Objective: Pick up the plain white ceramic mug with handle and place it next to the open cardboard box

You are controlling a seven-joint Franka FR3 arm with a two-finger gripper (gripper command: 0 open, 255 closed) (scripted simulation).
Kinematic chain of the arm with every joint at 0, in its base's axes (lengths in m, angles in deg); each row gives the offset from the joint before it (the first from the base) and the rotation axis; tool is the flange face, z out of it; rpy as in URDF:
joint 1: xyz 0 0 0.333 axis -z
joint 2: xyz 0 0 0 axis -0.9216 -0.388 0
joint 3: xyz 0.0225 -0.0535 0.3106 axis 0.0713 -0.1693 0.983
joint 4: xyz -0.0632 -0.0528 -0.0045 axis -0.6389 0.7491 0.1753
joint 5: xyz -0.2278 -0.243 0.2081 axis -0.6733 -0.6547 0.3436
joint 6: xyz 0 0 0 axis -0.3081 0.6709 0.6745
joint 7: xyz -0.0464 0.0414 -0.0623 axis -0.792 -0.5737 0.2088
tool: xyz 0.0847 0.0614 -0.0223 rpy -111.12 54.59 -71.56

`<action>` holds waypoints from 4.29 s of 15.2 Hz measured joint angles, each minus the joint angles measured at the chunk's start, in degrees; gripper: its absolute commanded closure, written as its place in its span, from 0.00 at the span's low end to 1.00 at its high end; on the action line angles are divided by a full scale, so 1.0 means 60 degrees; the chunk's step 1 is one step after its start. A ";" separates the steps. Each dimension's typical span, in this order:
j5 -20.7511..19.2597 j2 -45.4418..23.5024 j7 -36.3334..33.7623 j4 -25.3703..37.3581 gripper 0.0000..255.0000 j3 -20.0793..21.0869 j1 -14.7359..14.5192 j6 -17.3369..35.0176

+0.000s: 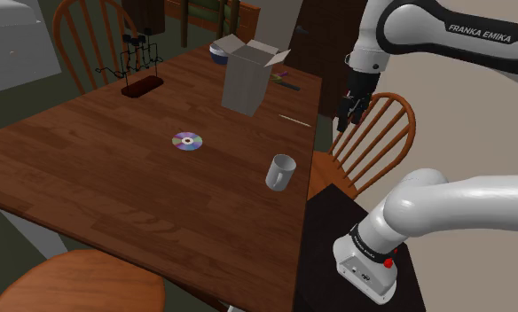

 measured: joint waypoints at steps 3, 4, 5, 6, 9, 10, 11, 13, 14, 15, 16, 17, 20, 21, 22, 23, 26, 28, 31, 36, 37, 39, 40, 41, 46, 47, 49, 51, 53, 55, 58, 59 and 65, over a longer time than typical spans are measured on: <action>0.0155 0.0042 -0.0203 -0.0320 0.00 0.0118 -0.0038 0.0385; 0.0286 0.0027 -0.0373 -0.0528 0.00 0.0229 -0.0079 0.0689; 0.0376 -0.0017 -0.0493 -0.0794 0.00 0.0294 -0.0097 0.1080; 0.0461 -0.0104 -0.0607 -0.1005 0.00 0.0353 -0.0113 0.1475; 0.0794 -0.0457 -0.1030 -0.1566 0.00 0.0633 -0.0219 0.2690; 0.0914 -0.0582 -0.1181 -0.1770 0.00 0.0744 -0.0269 0.3126; 0.1023 -0.0819 -0.1322 -0.1896 0.00 0.0847 -0.0308 0.3590; 0.1245 -0.1090 -0.1596 -0.2274 0.00 0.1056 -0.0404 0.4447; 0.1325 -0.1322 -0.1699 -0.2388 0.00 0.1135 -0.0425 0.4905; 0.1437 -0.1469 -0.1856 -0.2511 0.00 0.1255 -0.0485 0.5297; 0.1529 -0.1766 -0.1990 -0.2553 0.00 0.1366 -0.0525 0.5730; 0.1575 -0.1933 -0.2046 -0.2613 0.00 0.1419 -0.0544 0.6015; 0.1649 -0.2252 -0.2085 -0.2889 0.00 0.1496 -0.0573 0.6668; 0.1665 -0.2338 -0.2085 -0.2976 0.00 0.1512 -0.0579 0.6847; 0.1679 -0.2401 -0.2085 -0.3052 0.00 0.1525 -0.0585 0.6989; 0.1701 -0.2474 -0.2091 -0.3151 0.00 0.1547 -0.0600 0.7161; 0.1721 -0.2584 -0.2086 -0.3255 0.00 0.1565 -0.0608 0.7379; 0.1720 -0.2609 -0.2082 -0.3262 0.00 0.1564 -0.0605 0.7413; 0.1720 -0.2612 -0.2081 -0.3265 1.00 0.1564 -0.0604 0.7419; 0.1719 -0.2610 -0.2081 -0.3263 1.00 0.1563 -0.0604 0.7420; 0.1719 -0.2611 -0.2081 -0.3263 1.00 0.1563 -0.0604 0.7420; 0.1720 -0.2609 -0.2080 -0.3264 1.00 0.1563 -0.0604 0.7420; 0.1720 -0.2609 -0.2080 -0.3265 1.00 0.1563 -0.0604 0.7420; 0.1719 -0.2610 -0.2080 -0.3264 1.00 0.1563 -0.0604 0.7421; 0.1677 -0.2243 -0.2099 -0.3002 1.00 0.1516 -0.0593 0.6793; 0.1666 -0.2124 -0.2114 -0.2902 1.00 0.1505 -0.0594 0.6578; 0.1644 -0.2006 -0.2126 -0.2734 1.00 0.1486 -0.0587 0.6291; 0.1626 -0.1800 -0.2141 -0.2586 1.00 0.1460 -0.0586 0.5937; 0.1608 -0.1697 -0.2158 -0.2415 1.00 0.1445 -0.0582 0.5664; 0.1585 -0.1575 -0.2167 -0.2234 1.00 0.1420 -0.0575 0.5360; 0.1549 -0.1449 -0.2182 -0.1912 1.00 0.1384 -0.0561 0.4911; 0.1532 -0.1435 -0.2181 -0.1794 1.00 0.1368 -0.0551 0.4778; 0.1479 -0.1202 -0.2226 -0.1162 1.00 0.1312 -0.0539 0.3914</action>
